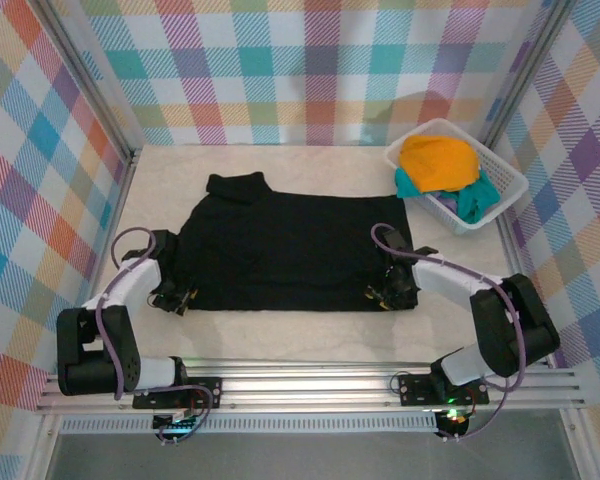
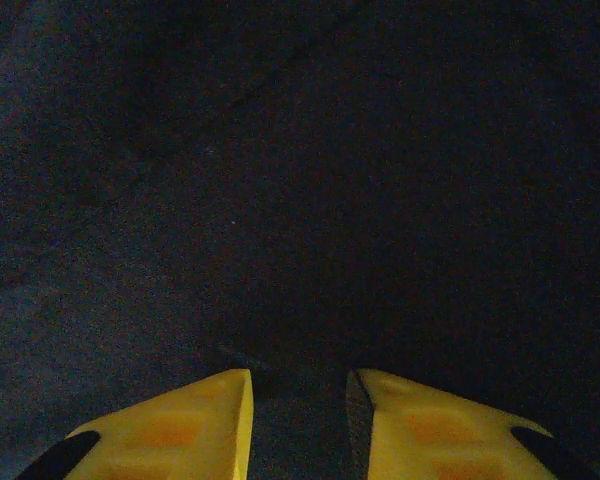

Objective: Fold and stack the t-shirts

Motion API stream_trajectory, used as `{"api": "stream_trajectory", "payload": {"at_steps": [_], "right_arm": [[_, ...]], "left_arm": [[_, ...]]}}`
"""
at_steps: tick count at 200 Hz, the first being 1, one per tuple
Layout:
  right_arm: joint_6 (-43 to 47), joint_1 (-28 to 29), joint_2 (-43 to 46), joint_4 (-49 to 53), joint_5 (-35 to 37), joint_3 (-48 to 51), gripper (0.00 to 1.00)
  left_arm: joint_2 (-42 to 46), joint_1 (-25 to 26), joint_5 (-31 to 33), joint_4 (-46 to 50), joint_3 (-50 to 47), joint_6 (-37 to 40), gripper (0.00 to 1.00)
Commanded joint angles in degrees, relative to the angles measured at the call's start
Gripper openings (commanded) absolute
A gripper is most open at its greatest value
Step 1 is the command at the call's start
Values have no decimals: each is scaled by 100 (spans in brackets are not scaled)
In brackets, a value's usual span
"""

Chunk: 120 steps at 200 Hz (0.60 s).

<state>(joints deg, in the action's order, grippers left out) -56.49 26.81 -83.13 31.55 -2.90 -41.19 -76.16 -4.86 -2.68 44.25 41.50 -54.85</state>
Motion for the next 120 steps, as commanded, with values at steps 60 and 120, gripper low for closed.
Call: {"api": "stream_trajectory", "payload": {"at_steps": [60, 120], "right_arm": [[1139, -371, -314, 586, 488, -1777, 39], [1464, -453, -1743, 616, 297, -2848, 38]], "left_arm": [[-1087, 3, -497, 93, 2254, 412, 40], [-2292, 362, -366, -272, 2265, -44, 39]]}}
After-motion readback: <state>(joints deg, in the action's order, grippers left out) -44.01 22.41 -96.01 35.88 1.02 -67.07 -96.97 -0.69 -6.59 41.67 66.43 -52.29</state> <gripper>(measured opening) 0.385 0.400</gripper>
